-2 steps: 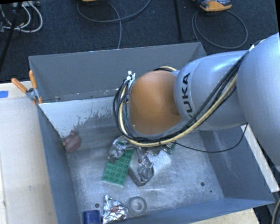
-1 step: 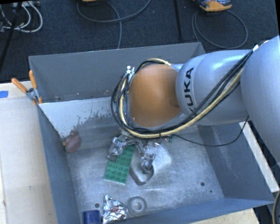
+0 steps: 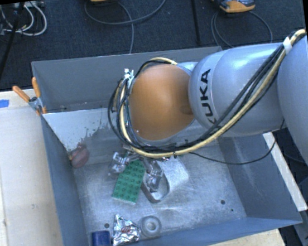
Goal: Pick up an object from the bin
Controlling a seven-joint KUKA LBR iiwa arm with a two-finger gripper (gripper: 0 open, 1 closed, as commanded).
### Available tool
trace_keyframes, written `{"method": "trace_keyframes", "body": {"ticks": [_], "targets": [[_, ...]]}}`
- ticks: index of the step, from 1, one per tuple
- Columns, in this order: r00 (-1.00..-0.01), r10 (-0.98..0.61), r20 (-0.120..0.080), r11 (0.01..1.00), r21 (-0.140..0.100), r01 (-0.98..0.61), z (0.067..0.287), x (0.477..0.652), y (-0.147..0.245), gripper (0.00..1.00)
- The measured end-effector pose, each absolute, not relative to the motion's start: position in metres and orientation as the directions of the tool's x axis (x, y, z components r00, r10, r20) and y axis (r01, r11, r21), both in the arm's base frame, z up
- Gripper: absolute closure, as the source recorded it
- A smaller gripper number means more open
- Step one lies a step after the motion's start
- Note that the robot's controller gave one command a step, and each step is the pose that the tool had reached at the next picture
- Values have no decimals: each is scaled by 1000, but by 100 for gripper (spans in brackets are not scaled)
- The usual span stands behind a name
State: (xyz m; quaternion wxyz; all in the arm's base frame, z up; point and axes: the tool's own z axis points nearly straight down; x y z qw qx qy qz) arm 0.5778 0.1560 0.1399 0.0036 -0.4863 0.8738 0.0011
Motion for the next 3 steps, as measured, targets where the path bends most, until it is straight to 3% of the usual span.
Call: {"method": "trace_keyframes", "body": {"ticks": [1,2,3], "targets": [[-494,-869,-6,494,-3,-869,83,590,129,0],[-498,-867,-8,498,-4,-867,84,591,129,100],[-471,-882,-6,471,-6,-882,243,591,128,100]]}}
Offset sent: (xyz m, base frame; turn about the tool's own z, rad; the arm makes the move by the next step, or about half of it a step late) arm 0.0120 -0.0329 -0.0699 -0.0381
